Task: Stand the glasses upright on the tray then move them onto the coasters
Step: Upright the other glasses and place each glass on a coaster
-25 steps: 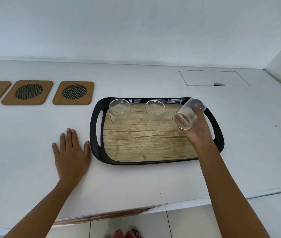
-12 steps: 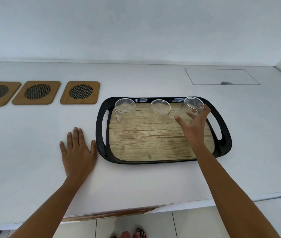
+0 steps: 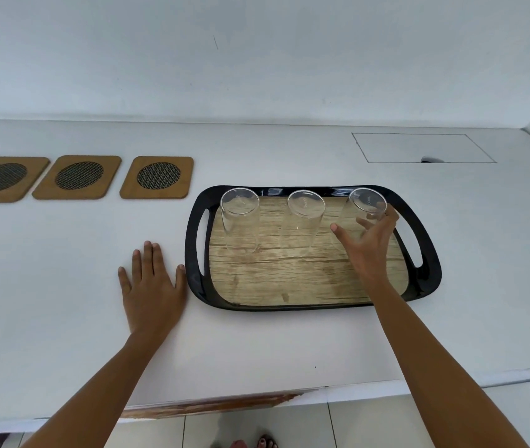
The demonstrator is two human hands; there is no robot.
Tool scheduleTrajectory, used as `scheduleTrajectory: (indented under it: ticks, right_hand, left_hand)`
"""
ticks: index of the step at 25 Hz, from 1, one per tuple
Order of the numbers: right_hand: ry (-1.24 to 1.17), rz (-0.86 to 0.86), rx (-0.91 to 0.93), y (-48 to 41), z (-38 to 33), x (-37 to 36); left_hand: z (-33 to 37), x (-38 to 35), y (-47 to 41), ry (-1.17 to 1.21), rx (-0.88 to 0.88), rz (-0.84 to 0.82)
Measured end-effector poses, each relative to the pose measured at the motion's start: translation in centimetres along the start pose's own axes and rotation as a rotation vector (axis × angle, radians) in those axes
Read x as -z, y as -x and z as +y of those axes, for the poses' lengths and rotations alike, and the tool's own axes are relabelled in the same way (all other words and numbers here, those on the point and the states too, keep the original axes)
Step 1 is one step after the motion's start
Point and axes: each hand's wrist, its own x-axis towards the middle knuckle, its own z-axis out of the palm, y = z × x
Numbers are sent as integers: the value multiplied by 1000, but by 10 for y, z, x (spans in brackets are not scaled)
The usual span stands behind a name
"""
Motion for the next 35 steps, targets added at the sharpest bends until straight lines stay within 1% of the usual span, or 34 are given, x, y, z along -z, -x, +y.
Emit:
scheduleTrajectory:
  ticks: [3,5,8,10,15,17,19,21,23,26,30,32,35]
  right_hand:
    - [-15,13,5,5,-4,1]
    - [-23,87,45,13,-10,2]
    - [0,254,169,32,-23,-1]
    - [14,292,286,48,-34,-8]
    - [-13,131,523,86,-66,-45]
    - [-22,57,558,92,-75,-64]
    - [-11,-19,514,96,-80,-86]
    - [10,-77,404,100,-82,-108]
    - [3,-112,290,103,-85,-128]
    - [-1,-136,176,101,-87,-149]
    - [8,-82,105,94,-88,-164]
    - [22,-33,91,92,-92,-181]
    - [-8,26,82,89,-93,-175]
  left_hand:
    - [-1,-2,-2,-1,-5,15]
    - [-2,-4,-1,7,0,32]
    - [-2,-6,-2,10,9,35]
    - [-2,-7,-3,16,8,35]
    - [-3,-6,-1,46,5,33]
    - [-2,-5,-2,46,6,27]
    - [-3,-5,-2,45,9,23]
    - [-4,-5,-3,51,8,11]
    - [-6,-3,-3,66,3,4]
    - [-10,0,-3,85,-41,-17]
    - [-41,7,-9,136,-204,-28]
    - [-71,9,-27,141,-226,-18]
    - [-84,14,-46,148,-210,-18]
